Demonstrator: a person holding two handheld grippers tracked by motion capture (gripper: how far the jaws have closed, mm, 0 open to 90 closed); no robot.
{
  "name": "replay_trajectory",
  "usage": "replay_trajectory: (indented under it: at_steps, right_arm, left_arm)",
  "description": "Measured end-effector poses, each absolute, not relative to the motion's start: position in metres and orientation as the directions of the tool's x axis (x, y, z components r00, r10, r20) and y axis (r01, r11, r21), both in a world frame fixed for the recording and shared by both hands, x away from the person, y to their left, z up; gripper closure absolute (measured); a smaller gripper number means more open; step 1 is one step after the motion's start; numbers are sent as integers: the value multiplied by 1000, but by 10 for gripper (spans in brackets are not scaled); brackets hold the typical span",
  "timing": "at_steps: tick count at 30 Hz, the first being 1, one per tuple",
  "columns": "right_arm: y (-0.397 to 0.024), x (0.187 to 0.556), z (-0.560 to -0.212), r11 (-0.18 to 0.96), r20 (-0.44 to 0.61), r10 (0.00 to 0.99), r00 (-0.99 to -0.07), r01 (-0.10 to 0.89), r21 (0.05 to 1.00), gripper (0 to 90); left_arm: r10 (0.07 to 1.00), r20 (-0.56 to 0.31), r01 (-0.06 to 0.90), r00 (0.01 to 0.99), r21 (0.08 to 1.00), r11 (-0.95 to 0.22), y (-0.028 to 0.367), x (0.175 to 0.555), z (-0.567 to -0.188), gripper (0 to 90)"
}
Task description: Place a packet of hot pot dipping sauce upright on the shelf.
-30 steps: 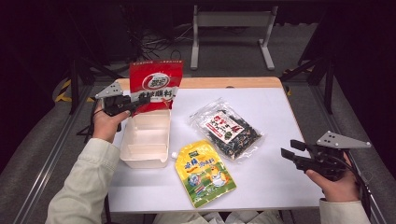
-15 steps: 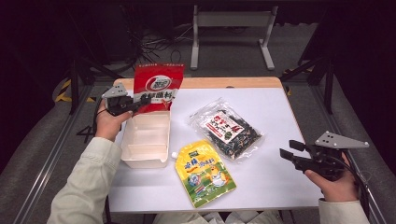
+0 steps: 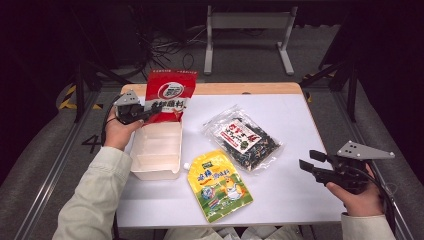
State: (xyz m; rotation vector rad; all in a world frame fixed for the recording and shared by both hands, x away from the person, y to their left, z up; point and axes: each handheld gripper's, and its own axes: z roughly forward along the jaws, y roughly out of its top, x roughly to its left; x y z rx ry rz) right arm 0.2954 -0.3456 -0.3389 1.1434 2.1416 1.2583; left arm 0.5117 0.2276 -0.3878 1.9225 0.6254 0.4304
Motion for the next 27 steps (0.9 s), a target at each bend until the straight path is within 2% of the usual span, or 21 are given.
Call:
replay_trajectory:
  at_steps: [8,17,20,24,27]
  right_arm:
    - [-345,295,-339,261,57,808,-586,443,858,460]
    - [-345,296,-339,260,60,806,-589,444,858,454]
    - [-345,296,-339,259,61,806,-589,443,858,452]
    - [-345,296,-339,256,66,806,-588,447,857,451]
    - [-344,296,-340,258,67,803,-592,447,856,450]
  left_arm:
    - [603,41,230,797,902,-366,223,516,-391,861]
    - [638,45,283,769,871,-402,221,516,-393,822]
    - [657,19,301,754,878,-372,221,513,-388,770]
    - [688,33,293,725,889,-351,225,509,-381,703]
    - [705,56,285,707,890,-357,228,506,-378,739]
